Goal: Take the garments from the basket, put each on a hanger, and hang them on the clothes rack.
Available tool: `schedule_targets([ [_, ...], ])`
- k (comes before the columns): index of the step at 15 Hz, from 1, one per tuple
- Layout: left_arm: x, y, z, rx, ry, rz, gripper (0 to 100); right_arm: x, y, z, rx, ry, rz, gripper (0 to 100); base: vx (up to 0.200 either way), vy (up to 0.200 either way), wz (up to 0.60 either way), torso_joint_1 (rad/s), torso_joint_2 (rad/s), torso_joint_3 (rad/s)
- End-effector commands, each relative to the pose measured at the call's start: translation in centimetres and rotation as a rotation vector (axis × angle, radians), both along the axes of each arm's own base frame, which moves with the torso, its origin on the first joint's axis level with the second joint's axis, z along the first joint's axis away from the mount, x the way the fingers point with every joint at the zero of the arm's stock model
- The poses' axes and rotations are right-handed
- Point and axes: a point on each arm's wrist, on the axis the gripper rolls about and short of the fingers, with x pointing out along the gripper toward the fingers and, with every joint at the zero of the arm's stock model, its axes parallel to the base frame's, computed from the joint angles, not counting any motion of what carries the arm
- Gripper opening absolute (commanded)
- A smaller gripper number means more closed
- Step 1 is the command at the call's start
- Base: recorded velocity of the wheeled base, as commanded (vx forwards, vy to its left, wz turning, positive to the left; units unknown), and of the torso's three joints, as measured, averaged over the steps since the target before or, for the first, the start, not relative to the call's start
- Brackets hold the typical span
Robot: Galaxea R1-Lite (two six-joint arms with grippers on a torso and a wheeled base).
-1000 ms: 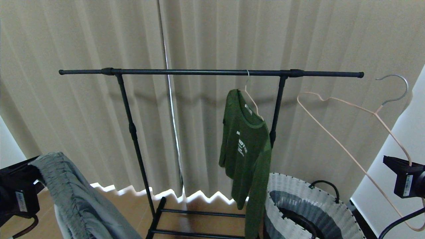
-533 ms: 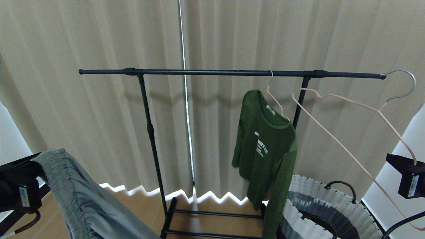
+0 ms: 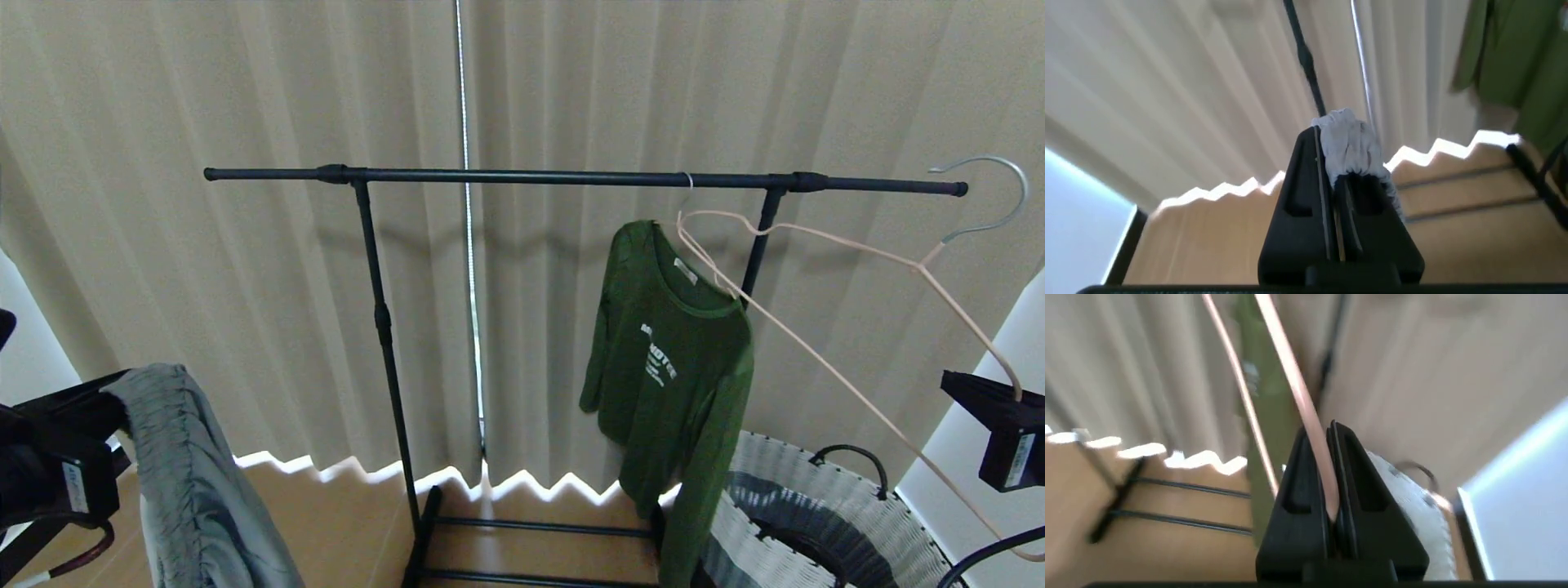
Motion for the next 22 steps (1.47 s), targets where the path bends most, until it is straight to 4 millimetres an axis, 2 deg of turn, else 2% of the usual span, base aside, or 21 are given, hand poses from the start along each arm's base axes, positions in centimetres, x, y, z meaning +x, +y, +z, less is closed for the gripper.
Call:
schedule_targets([
  [1,0.5,-0.3,1.0,0.020,-0.025,-0.016,0,-1.5,0.9,-0.2,0.003,-0.020,0.084,0,0.000,0.000,0.00,0.000,0.00,0.000],
  [4,2.0,-1.0,1.5,0.047,-0.009,-0.030,0,-1.3,2.0,0.2,-0.004,-0.014,0.164,0,0.000,0.000,0.00,0.000,0.00,0.000],
  [7,4.7,-2.2,2.3,0.041,0.014,-0.046,0,-0.4,4.2,0.6,-0.017,0.090,0.297,0,0.000,0.000,0.00,0.000,0.00,0.000],
  [10,6.9,-4.1,3.3,-0.034,0.023,-0.043,0,1.2,6.9,0.6,0.043,0.150,0.377,0,0.000,0.000,0.00,0.000,0.00,0.000],
  [11,8.1,-5.4,3.6,-0.061,0.028,-0.014,0,1.9,8.4,0.4,0.087,0.190,0.410,0,0.000,0.000,0.00,0.000,0.00,0.000],
  [12,8.2,-5.5,3.6,-0.063,0.028,-0.012,0,2.0,8.5,0.4,0.090,0.191,0.412,0,0.000,0.000,0.00,0.000,0.00,0.000],
  [13,9.6,-7.4,3.6,-0.117,0.044,-0.004,0,2.3,10.7,0.6,0.156,0.226,0.464,0,0.000,0.000,0.00,0.000,0.00,0.000],
  [17,13.0,-9.6,3.8,-0.185,0.040,0.083,0,1.2,13.0,0.6,0.221,0.271,0.565,0,0.000,0.000,0.00,0.000,0.00,0.000],
  [19,13.3,-10.2,3.8,-0.180,0.035,0.105,0,1.1,13.7,0.2,0.225,0.296,0.583,0,0.000,0.000,0.00,0.000,0.00,0.000],
  [22,13.0,-10.6,3.9,-0.178,0.034,0.092,0,1.9,14.6,-0.6,0.203,0.331,0.567,0,0.000,0.000,0.00,0.000,0.00,0.000],
])
